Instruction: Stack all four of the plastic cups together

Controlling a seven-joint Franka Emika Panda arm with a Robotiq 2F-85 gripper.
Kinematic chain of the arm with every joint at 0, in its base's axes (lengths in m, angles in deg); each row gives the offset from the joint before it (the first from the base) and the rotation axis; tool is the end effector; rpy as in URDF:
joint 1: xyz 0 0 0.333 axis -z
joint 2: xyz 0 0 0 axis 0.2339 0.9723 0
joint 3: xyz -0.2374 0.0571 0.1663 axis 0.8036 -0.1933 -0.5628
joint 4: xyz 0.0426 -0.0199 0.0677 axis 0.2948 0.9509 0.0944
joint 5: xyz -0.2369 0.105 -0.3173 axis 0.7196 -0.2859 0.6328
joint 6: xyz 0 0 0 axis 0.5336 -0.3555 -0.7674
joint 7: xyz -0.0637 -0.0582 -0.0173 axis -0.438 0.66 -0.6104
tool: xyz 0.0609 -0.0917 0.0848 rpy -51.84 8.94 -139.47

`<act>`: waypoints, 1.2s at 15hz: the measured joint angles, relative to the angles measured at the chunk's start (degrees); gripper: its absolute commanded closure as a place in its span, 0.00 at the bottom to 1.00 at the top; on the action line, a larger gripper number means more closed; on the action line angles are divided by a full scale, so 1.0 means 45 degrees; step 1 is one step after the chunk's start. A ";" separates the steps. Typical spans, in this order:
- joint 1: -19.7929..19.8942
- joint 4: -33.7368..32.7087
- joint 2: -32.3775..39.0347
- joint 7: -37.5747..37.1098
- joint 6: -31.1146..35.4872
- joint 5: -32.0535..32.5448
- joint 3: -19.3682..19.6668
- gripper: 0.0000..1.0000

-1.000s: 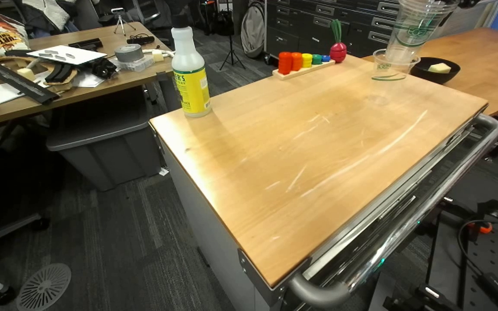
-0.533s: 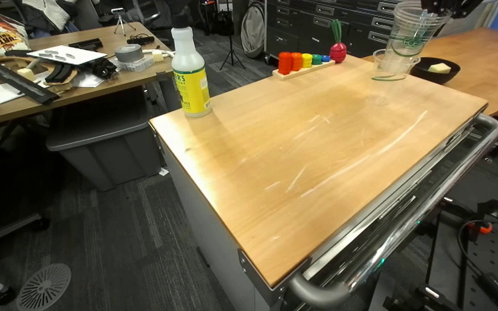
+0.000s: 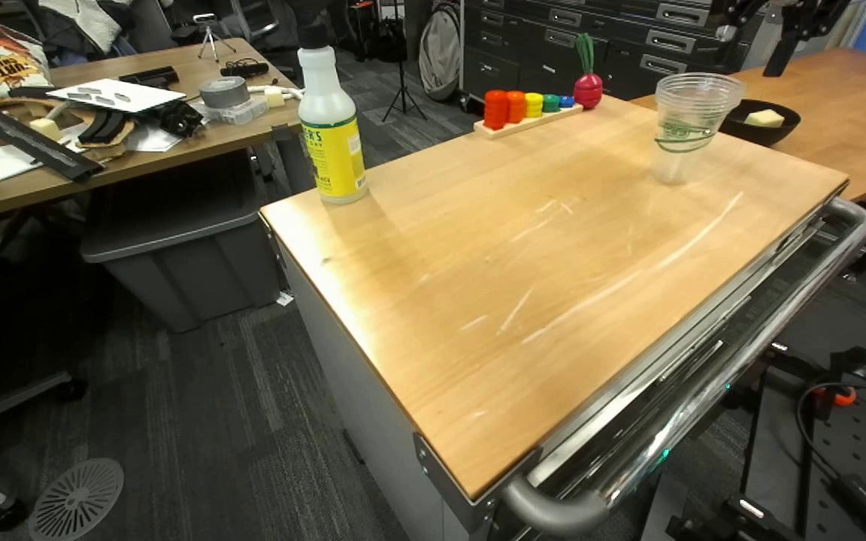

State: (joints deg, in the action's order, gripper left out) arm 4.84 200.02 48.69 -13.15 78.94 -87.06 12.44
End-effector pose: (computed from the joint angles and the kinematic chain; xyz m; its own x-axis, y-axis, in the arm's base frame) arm 0.4047 -0.2807 0.3579 0.6155 -0.7393 -0.2730 -0.7873 -0.5924 -0.1708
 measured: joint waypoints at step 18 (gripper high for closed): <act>-0.1788 -0.0865 -0.4842 -0.1353 -0.2286 0.4605 -0.4289 0.00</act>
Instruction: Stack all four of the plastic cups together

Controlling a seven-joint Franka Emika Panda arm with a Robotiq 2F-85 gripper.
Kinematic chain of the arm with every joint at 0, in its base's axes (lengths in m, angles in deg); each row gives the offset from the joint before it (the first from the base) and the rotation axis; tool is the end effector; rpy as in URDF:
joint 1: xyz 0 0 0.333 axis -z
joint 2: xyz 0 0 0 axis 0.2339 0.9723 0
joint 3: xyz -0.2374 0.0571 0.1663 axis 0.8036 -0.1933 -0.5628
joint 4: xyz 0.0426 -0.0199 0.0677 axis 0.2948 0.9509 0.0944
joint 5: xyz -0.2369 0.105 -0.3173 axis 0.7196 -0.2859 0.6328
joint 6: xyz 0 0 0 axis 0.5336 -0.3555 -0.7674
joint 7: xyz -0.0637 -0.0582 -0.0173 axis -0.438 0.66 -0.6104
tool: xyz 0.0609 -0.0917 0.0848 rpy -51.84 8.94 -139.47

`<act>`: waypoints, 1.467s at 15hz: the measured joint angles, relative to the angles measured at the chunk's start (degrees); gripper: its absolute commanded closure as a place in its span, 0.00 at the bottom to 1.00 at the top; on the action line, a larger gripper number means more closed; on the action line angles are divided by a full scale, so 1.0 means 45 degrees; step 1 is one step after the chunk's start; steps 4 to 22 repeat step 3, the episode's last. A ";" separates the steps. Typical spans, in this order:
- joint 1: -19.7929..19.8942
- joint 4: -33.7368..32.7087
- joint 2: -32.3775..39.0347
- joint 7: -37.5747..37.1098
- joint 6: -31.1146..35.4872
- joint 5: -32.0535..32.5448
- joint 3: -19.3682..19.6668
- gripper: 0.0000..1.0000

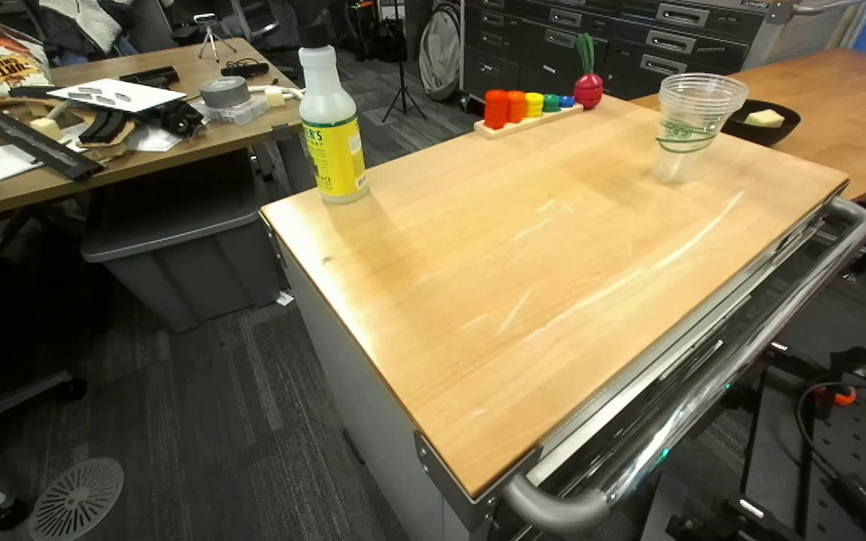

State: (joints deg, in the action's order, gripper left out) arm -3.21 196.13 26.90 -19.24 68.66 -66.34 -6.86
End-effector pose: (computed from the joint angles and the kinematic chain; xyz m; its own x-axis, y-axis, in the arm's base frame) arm 0.4189 -0.0941 0.5567 0.9019 -0.4240 0.0829 -0.4318 -0.8909 0.1410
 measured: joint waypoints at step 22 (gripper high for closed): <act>-0.0497 -0.0234 -0.0468 0.0283 0.0019 0.0013 -0.0131 0.00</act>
